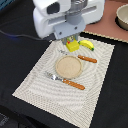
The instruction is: Interact with the objects in diverse but meaningful ways.
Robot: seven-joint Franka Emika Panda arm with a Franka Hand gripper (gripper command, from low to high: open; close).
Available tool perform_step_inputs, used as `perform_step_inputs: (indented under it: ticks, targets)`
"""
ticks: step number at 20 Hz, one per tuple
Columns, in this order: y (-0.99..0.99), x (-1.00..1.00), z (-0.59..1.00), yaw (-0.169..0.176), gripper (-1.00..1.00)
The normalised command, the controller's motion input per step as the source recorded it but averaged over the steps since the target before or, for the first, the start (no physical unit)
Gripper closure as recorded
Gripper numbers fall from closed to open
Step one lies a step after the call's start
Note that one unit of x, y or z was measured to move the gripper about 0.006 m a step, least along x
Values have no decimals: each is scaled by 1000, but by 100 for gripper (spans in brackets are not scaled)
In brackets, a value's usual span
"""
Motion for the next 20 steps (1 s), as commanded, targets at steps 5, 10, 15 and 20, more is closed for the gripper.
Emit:
perform_step_inputs:
  ticks: [5, 10, 15, 20]
  targets:
    - [987, -121, 0, 0, 100]
    - [895, -214, -16, 0, 100]
    - [589, -462, -193, 9, 100]
    - [-38, -492, -338, 1, 100]
